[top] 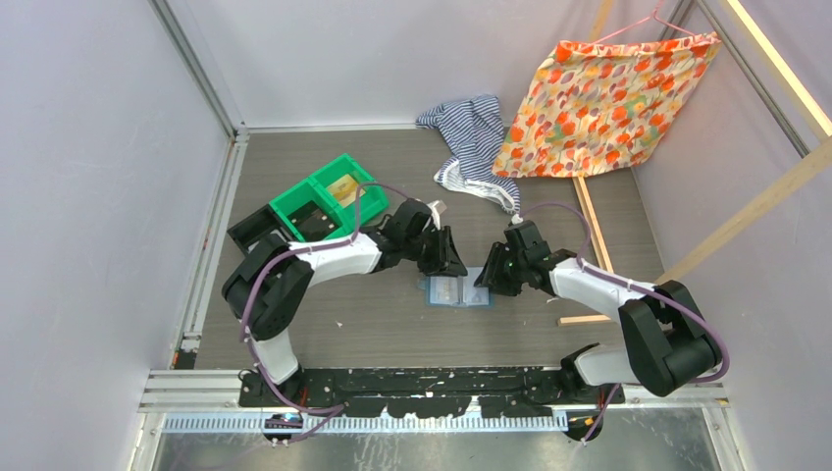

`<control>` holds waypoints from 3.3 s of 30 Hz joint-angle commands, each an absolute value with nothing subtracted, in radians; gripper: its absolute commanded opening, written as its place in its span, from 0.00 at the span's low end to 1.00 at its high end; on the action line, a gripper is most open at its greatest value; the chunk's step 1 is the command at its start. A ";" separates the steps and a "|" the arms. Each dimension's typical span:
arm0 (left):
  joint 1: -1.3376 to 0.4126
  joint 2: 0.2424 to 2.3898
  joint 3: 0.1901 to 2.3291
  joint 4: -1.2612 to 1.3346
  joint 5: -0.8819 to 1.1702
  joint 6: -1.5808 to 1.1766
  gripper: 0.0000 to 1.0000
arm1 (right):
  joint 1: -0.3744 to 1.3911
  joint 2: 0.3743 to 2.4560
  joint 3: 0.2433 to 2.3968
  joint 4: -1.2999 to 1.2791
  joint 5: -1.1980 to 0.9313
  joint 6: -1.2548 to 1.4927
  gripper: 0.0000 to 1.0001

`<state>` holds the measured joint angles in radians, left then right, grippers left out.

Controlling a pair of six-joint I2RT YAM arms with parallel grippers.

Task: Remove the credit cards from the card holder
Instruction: Remove the credit card from the card holder.

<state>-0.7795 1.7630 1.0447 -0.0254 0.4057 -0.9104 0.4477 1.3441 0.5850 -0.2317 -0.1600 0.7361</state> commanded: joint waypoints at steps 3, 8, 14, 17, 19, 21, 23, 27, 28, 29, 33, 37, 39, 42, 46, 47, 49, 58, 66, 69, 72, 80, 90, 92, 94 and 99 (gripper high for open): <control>-0.808 1.767 1.074 0.086 0.487 -0.949 0.33 | 0.447 1.326 0.578 -0.218 -0.132 0.730 0.45; -0.825 1.811 1.097 0.109 0.497 -0.960 0.33 | 0.429 1.274 0.577 -0.260 -0.114 0.722 0.46; -0.831 1.833 1.124 0.107 0.503 -0.957 0.33 | 0.406 1.241 0.574 -0.302 -0.106 0.700 0.46; -0.831 1.835 1.129 0.104 0.503 -0.954 0.33 | 0.397 1.231 0.571 -0.307 -0.103 0.697 0.46; -0.831 1.833 1.130 0.099 0.505 -0.952 0.33 | 0.396 1.232 0.572 -0.308 -0.106 0.695 0.46; -0.831 1.825 1.132 0.091 0.501 -0.947 0.33 | 0.393 1.233 0.575 -0.312 -0.103 0.694 0.46; -0.831 1.810 1.132 0.075 0.492 -0.938 0.33 | 0.388 1.225 0.578 -0.323 -0.095 0.688 0.46; -0.828 1.763 1.135 0.006 0.436 -0.893 0.33 | 0.382 1.177 0.599 -0.378 -0.048 0.665 0.47; -0.825 1.755 1.135 -0.032 0.424 -0.886 0.33 | 0.379 1.158 0.604 -0.393 -0.033 0.660 0.47; -0.819 1.751 1.129 -0.052 0.417 -0.885 0.33 | 0.379 1.139 0.612 -0.408 -0.020 0.653 0.47; -0.793 1.763 1.093 -0.034 0.439 -0.904 0.32 | 0.380 1.097 0.646 -0.440 -0.023 0.651 0.48; -0.791 1.793 1.077 -0.005 0.456 -0.922 0.32 | 0.383 1.114 0.660 -0.384 -0.132 0.689 0.48; -0.790 1.810 1.073 -0.005 0.455 -0.928 0.31 | 0.399 1.138 0.659 -0.339 -0.181 0.713 0.48; -0.781 1.805 1.061 -0.004 0.439 -0.931 0.31 | 0.430 1.166 0.654 -0.277 -0.237 0.741 0.48; -0.752 1.773 1.023 -0.004 0.435 -0.935 0.31 | 0.445 1.193 0.634 -0.209 -0.287 0.774 0.48; -0.746 1.772 1.017 -0.005 0.440 -0.934 0.31 | 0.445 1.202 0.628 -0.193 -0.295 0.779 0.48; -0.739 1.775 1.011 -0.004 0.449 -0.933 0.31 | 0.445 1.224 0.624 -0.173 -0.312 0.786 0.48; -0.739 1.833 1.018 0.073 0.516 -0.960 0.31 | 0.445 1.294 0.610 -0.127 -0.304 0.801 0.47; -0.735 1.810 1.000 0.049 0.474 -0.949 0.30 | 0.445 1.315 0.593 -0.098 -0.328 0.812 0.46; -0.713 1.782 0.974 0.035 0.452 -0.946 0.30 | 0.446 1.333 0.580 -0.052 -0.359 0.831 0.46; -0.687 1.767 0.936 0.054 0.451 -0.957 0.30 | 0.446 1.359 0.570 -0.006 -0.383 0.858 0.46; -0.662 1.772 0.883 0.075 0.434 -0.963 0.29 | 0.447 1.449 0.543 0.123 -0.433 0.906 0.46; -0.661 1.824 0.876 0.132 0.473 -0.983 0.29 | 0.447 1.464 0.519 0.121 -0.406 0.911 0.46; -0.662 1.840 0.876 0.144 0.480 -0.987 0.29 | 0.446 1.474 0.508 0.137 -0.405 0.919 0.46; -0.661 1.858 0.875 0.156 0.488 -0.993 0.28 | 0.448 1.482 0.497 0.153 -0.403 0.928 0.45; -0.662 1.873 0.864 0.178 0.496 -1.002 0.28 | 0.447 1.484 0.476 0.186 -0.398 0.947 0.44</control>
<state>-0.6643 1.8393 0.8864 0.1581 0.5045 -1.0000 0.4438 1.4731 0.5072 0.1596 -0.4255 0.9352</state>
